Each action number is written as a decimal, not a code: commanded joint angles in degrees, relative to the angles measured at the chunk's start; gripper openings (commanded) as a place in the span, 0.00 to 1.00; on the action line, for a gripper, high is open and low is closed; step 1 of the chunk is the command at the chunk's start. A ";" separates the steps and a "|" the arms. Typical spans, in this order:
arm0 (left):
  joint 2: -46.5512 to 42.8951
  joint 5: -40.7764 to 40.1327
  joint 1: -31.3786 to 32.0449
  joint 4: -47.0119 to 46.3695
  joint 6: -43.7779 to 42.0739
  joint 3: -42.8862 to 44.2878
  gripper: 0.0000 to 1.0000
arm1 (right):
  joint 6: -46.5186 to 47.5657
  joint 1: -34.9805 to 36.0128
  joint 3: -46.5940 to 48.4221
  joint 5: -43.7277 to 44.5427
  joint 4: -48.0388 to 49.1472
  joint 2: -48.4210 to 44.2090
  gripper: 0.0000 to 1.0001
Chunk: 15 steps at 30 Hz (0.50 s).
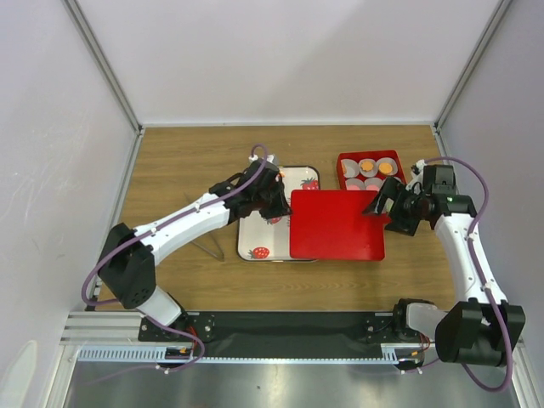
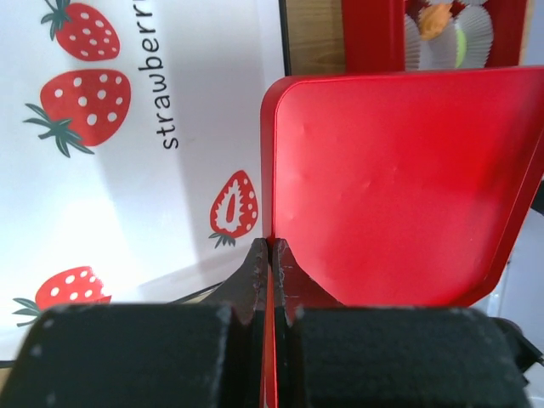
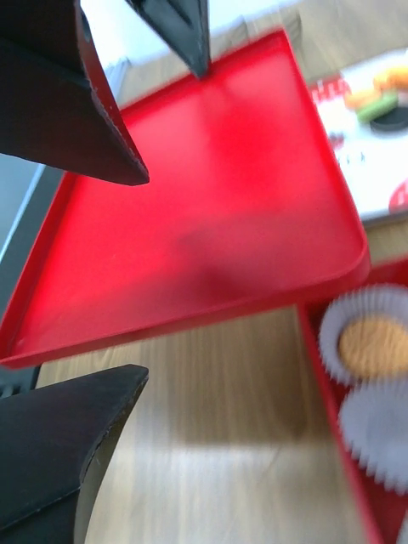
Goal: Pack the cookies
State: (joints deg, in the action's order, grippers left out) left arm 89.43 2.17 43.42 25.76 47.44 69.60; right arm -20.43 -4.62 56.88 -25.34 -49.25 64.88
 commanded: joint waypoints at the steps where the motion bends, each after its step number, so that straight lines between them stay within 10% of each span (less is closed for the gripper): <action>1: -3.38 4.06 -1.32 -4.14 -0.60 -0.17 0.00 | -1.72 0.40 -0.11 -9.35 6.18 1.91 0.94; 15: -1.63 10.13 -3.52 -10.02 -1.30 -0.17 0.00 | -10.59 1.99 0.68 -21.23 15.41 6.48 0.57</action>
State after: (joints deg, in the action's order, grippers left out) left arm 89.03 7.38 39.55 22.48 46.39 68.99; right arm -27.51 -3.11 56.69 -40.86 -37.34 70.74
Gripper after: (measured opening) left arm 0.010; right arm 0.591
